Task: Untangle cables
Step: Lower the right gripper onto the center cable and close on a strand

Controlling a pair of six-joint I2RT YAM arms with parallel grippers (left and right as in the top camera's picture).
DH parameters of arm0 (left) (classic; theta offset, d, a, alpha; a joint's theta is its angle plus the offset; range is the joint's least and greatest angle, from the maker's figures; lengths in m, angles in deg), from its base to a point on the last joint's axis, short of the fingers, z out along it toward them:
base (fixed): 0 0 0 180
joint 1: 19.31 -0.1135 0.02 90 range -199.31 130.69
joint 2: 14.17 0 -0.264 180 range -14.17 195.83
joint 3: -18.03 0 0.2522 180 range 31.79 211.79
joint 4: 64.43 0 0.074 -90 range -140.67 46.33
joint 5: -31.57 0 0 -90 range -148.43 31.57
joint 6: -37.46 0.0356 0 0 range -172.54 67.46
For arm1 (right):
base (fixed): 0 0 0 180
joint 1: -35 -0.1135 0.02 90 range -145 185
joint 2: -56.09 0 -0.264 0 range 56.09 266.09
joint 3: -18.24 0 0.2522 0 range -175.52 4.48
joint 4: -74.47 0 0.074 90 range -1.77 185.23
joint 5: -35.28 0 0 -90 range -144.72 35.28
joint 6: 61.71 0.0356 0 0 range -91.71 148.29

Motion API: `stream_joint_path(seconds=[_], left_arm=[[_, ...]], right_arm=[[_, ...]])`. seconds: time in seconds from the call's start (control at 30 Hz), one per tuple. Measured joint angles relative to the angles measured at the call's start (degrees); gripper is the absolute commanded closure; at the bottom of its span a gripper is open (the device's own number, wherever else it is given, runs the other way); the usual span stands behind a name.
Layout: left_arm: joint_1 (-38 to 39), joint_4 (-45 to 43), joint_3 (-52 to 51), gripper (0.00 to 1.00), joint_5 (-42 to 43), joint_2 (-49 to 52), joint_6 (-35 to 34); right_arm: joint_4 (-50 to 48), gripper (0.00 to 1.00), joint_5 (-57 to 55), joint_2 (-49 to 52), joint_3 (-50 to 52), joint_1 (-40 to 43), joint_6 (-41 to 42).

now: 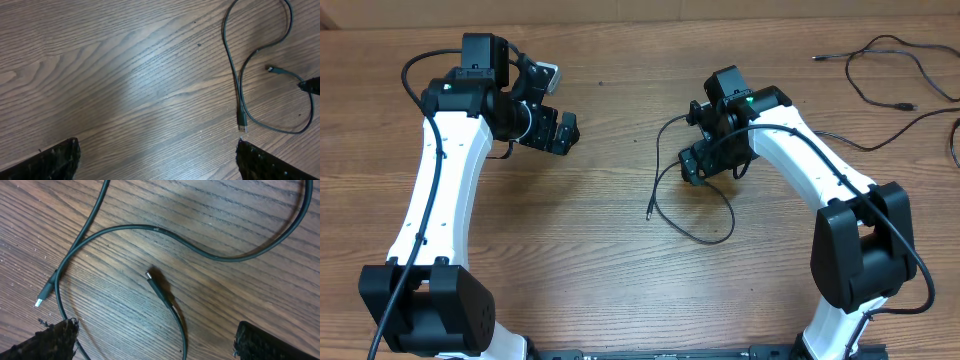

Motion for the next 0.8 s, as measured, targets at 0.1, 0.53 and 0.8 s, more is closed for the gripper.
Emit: stream_joint_path(seconds=[0.1, 0.53, 0.8], left_arm=[[0.00, -0.02, 0.00, 0.00, 0.00, 0.00, 0.00], [0.00, 0.00, 0.00, 0.00, 0.00, 0.00, 0.00], [0.00, 0.00, 0.00, 0.00, 0.00, 0.00, 0.00]], right_arm=[[-0.13, 0.00, 0.37, 0.00, 0.72, -0.59, -0.09], [-0.81, 0.00, 1.01, 0.00, 7.08, -10.21, -0.13], [-2.60, 0.00, 1.01, 0.00, 8.50, -12.11, -0.09]])
